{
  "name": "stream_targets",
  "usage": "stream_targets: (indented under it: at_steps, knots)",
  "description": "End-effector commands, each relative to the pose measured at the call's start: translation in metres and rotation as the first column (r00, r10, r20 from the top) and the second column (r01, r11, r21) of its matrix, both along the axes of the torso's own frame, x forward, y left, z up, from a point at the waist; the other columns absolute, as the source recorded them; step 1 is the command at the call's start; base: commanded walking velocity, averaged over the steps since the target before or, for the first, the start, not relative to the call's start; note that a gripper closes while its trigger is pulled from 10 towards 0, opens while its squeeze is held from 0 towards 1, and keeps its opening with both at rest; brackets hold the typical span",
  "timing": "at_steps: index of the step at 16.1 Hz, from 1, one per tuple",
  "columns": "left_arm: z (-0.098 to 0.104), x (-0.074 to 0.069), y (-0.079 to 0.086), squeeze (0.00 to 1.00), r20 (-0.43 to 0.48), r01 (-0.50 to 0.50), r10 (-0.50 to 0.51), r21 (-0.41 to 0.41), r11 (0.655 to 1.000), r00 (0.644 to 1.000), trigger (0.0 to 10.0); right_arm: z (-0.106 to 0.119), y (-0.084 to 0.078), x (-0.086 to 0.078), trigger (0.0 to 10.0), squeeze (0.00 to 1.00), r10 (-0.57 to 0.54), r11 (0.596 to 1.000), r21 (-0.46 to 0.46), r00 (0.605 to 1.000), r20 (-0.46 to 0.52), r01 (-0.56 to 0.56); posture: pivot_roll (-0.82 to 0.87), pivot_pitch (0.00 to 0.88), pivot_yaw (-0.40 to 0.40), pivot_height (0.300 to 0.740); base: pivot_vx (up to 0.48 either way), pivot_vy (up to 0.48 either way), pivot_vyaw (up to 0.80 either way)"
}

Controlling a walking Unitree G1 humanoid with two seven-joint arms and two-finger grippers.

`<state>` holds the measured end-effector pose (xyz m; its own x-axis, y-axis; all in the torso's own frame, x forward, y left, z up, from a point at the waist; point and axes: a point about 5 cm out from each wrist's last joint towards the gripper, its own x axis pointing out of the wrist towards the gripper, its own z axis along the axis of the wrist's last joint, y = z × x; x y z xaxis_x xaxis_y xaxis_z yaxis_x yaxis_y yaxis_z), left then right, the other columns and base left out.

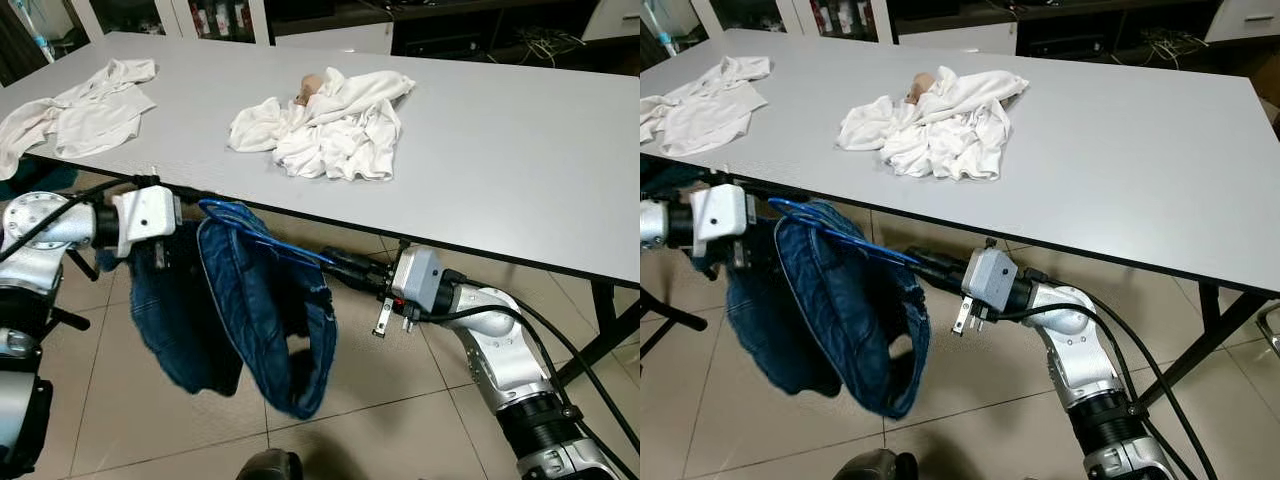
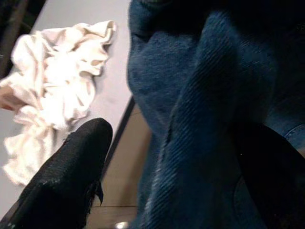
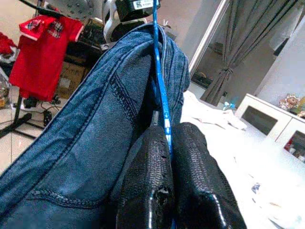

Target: Hang hanger

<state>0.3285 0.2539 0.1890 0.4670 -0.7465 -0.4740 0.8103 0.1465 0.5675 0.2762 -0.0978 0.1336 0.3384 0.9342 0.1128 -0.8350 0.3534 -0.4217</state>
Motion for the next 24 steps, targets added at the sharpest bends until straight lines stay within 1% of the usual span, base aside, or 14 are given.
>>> stream_targets:
  at_steps: [1, 2, 3, 4, 5, 6, 7, 9, 12, 15, 19, 21, 24]
  knots:
    - [0.0, 0.002, -0.004, 0.65, -0.03, 0.014, -0.014, -0.001, 1.0, 0.999, 10.0, 0.014, 0.006, 0.002, 0.0, 0.0, 0.018, 0.999, 0.026, 0.996, 0.082, -0.02, 0.01, 0.0, 0.105, 0.74, 0.0, 0.0, 0.0]
    - [-0.002, 0.002, -0.007, 0.49, -0.052, 0.02, -0.021, -0.03, 0.999, 0.998, 10.0, 0.015, 0.007, 0.002, 0.0, 0.0, 0.018, 1.0, 0.024, 0.996, 0.089, -0.02, 0.01, 0.0, 0.105, 0.74, 0.0, 0.0, 0.0]
    - [-0.007, 0.0, -0.011, 0.17, -0.093, 0.036, -0.04, -0.045, 0.998, 0.995, 10.0, 0.016, 0.009, 0.002, 0.0, 0.0, 0.02, 0.999, 0.025, 0.995, 0.099, -0.023, 0.01, 0.0, 0.105, 0.74, 0.0, 0.0, 0.0]
    - [-0.01, -0.001, -0.012, 0.05, -0.114, 0.046, -0.051, -0.05, 0.998, 0.992, 10.0, 0.017, 0.01, 0.002, 0.0, 0.0, 0.023, 0.999, 0.023, 0.994, 0.107, -0.026, 0.01, 0.0, 0.105, 0.74, 0.0, 0.0, 0.0]
    - [-0.013, -0.003, -0.013, 0.0, -0.128, 0.058, -0.064, -0.047, 0.997, 0.99, 10.0, 0.018, 0.01, 0.002, 0.0, 0.0, 0.025, 0.999, 0.022, 0.994, 0.111, -0.028, 0.01, 0.0, 0.102, 0.74, 0.0, 0.0, 0.0]
    - [-0.015, -0.004, -0.014, 0.0, -0.137, 0.072, -0.078, -0.05, 0.996, 0.987, 5.2, 0.018, 0.01, 0.002, 0.0, 0.0, 0.026, 0.999, 0.021, 0.993, 0.112, -0.028, 0.01, 0.0, 0.102, 0.74, 0.0, 0.0, 0.0]
    - [-0.017, -0.006, -0.015, 0.0, -0.15, 0.093, -0.1, -0.058, 0.994, 0.984, 0.0, 0.018, 0.01, 0.003, 0.0, 0.0, 0.027, 0.999, 0.019, 0.993, 0.116, -0.029, 0.01, 0.0, 0.099, 0.74, 0.0, 0.0, 0.0]
    - [-0.018, -0.011, -0.017, 0.0, -0.178, 0.135, -0.146, -0.072, 0.988, 0.973, 0.0, 0.019, 0.009, 0.004, 0.0, 0.0, 0.029, 0.999, 0.013, 0.992, 0.121, -0.031, 0.01, 0.0, 0.097, 0.74, 0.0, 0.0, 0.0]
    - [-0.02, -0.015, -0.017, 0.0, -0.192, 0.169, -0.181, -0.075, 0.983, 0.964, 0.0, 0.021, 0.008, 0.006, 0.0, 0.0, 0.028, 1.0, 0.009, 0.992, 0.126, -0.03, 0.01, 0.0, 0.096, 0.74, 0.0, 0.0, 0.0]
    - [-0.017, -0.016, -0.02, 0.0, -0.17, 0.193, -0.208, -0.1, 0.976, 0.963, 0.0, 0.022, 0.008, 0.007, 0.0, 0.0, 0.031, 0.999, 0.009, 0.991, 0.13, -0.032, 0.01, 0.0, 0.094, 0.74, 0.0, 0.0, 0.0]
    - [-0.016, -0.018, -0.021, 0.0, -0.17, 0.209, -0.226, -0.113, 0.971, 0.959, 0.0, 0.021, 0.008, 0.008, 0.0, 0.0, 0.032, 0.999, 0.007, 0.991, 0.13, -0.033, 0.01, 0.0, 0.094, 0.74, 0.0, 0.0, 0.0]
    - [-0.014, -0.018, -0.022, 0.0, -0.15, 0.219, -0.236, -0.119, 0.968, 0.96, 0.0, 0.021, 0.007, 0.009, 0.0, 0.0, 0.027, 1.0, 0.006, 0.991, 0.132, -0.028, 0.01, 0.0, 0.093, 0.74, 0.0, 0.0, 0.0]
    - [-0.014, -0.019, -0.023, 0.0, -0.146, 0.219, -0.237, -0.125, 0.968, 0.961, 0.0, 0.021, 0.007, 0.01, 0.0, 0.0, 0.028, 1.0, 0.006, 0.99, 0.135, -0.029, 0.01, 0.0, 0.092, 0.74, 0.0, 0.0, 0.0]
